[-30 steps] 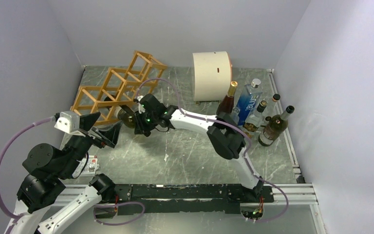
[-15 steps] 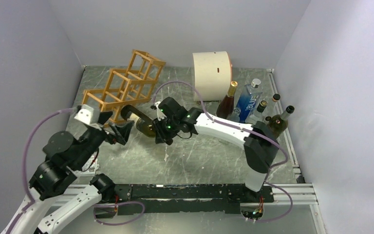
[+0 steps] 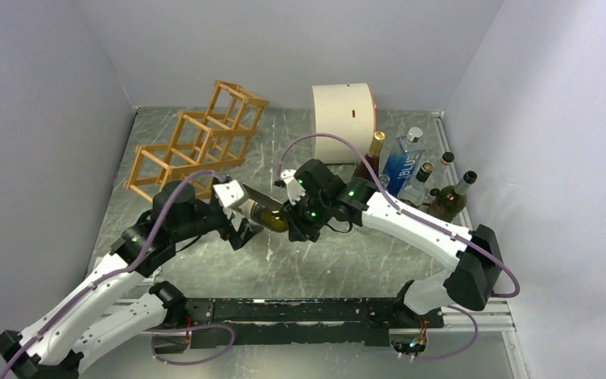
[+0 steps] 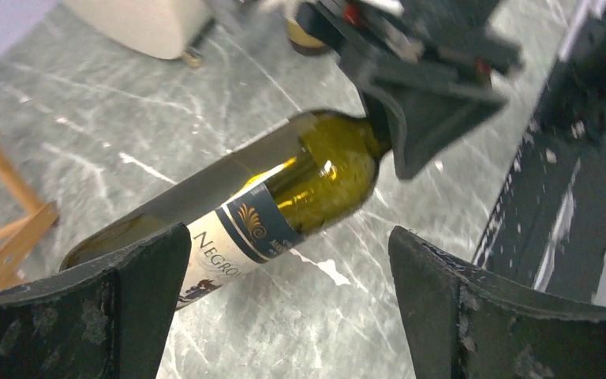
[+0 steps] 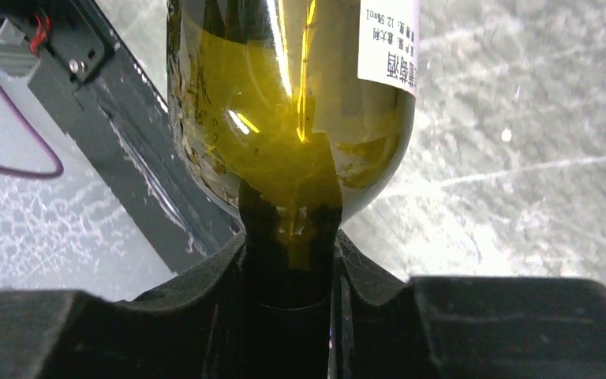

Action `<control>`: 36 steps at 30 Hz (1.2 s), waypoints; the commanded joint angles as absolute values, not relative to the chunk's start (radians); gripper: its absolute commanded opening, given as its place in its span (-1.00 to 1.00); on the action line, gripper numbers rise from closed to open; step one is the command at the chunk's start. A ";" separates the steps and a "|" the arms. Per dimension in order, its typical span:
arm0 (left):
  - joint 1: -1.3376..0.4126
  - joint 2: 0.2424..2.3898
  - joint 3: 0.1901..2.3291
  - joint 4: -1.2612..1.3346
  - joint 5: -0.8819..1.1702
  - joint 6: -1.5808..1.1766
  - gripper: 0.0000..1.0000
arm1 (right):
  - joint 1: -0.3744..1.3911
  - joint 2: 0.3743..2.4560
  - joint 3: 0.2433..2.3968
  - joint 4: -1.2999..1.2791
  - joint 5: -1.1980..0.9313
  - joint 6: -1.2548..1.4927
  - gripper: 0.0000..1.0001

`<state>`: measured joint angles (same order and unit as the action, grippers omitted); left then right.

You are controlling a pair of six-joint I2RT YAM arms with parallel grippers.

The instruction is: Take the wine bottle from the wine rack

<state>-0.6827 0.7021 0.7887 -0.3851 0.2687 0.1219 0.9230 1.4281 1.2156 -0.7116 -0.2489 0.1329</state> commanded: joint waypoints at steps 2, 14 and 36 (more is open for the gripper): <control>-0.709 0.761 0.754 -0.358 0.543 0.445 0.99 | 0.891 1.352 1.216 -0.735 -0.377 0.066 -1.00; -0.983 0.967 0.723 -0.294 0.120 0.755 0.98 | 0.847 1.346 1.200 -0.777 -0.592 0.034 -1.00; -1.023 0.960 0.709 -0.216 -0.140 0.556 -0.86 | 0.839 1.288 1.244 -0.724 -0.291 0.136 0.62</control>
<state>-1.0294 0.9977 0.6456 -0.2668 -0.0849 0.6853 0.8433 1.3579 1.2026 -0.8032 -0.4572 0.0868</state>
